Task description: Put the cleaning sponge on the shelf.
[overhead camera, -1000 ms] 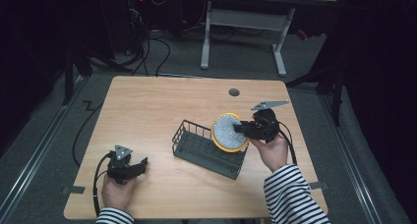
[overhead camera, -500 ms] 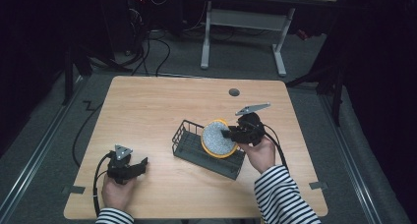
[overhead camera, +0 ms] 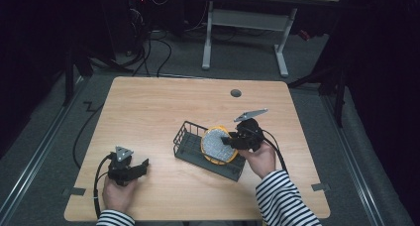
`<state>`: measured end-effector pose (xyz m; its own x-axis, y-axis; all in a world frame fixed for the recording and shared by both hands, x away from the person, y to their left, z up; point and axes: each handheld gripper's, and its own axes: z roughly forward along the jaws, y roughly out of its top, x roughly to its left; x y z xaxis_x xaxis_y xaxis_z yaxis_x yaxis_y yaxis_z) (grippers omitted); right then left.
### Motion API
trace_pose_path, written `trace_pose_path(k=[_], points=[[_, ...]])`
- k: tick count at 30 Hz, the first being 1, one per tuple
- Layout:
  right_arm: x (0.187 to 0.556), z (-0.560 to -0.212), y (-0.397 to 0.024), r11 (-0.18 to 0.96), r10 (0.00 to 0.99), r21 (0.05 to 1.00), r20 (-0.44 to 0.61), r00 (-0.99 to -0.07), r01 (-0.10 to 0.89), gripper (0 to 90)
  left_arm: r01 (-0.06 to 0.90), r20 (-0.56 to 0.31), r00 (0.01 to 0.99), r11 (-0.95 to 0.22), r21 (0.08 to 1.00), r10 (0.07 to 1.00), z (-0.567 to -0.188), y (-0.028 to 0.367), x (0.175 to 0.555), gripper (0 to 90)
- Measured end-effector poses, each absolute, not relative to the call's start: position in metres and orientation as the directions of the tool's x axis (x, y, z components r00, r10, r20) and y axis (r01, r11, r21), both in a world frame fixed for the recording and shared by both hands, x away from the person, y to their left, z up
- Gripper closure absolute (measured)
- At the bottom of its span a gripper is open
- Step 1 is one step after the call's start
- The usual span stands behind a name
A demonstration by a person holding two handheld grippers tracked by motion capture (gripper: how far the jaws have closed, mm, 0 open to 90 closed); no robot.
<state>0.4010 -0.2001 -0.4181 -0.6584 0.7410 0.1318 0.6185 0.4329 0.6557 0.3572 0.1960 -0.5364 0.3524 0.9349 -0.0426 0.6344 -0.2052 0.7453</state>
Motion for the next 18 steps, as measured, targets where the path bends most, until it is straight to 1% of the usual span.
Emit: trace_pose_path(k=[4, 5, 6, 8, 10, 18], points=[[0.398, -0.414, -0.2, 0.423, 0.739, 0.668, 0.136, -0.659, 0.612, 55.3, 0.634, -0.042, 0.353, -0.206, 0.745, 0.935, -0.536, 0.196, 0.357, 28.2], [0.396, -0.411, -0.203, 0.412, 0.747, 0.684, 0.125, -0.653, 0.602, 48.7, 0.634, -0.042, 0.353, -0.206, 0.745, 0.935, -0.536, 0.196, 0.357, 28.2], [0.396, -0.411, -0.203, 0.412, 0.747, 0.684, 0.125, -0.653, 0.602, 48.7, 0.634, -0.042, 0.352, -0.206, 0.745, 0.935, -0.536, 0.196, 0.357, 28.2], [0.394, -0.407, -0.208, 0.388, 0.759, 0.705, 0.121, -0.64, 0.593, 44.7, 0.634, -0.043, 0.352, -0.205, 0.745, 0.935, -0.536, 0.196, 0.357, 28.2], [0.393, -0.403, -0.215, 0.36, 0.771, 0.722, 0.127, -0.625, 0.591, 42.8, 0.634, -0.043, 0.352, -0.205, 0.745, 0.935, -0.536, 0.196, 0.357, 28.2], [0.387, -0.392, -0.246, 0.298, 0.815, 0.747, 0.125, -0.565, 0.595, 41.9, 0.635, -0.044, 0.352, -0.204, 0.745, 0.935, -0.536, 0.196, 0.357, 28.2]])
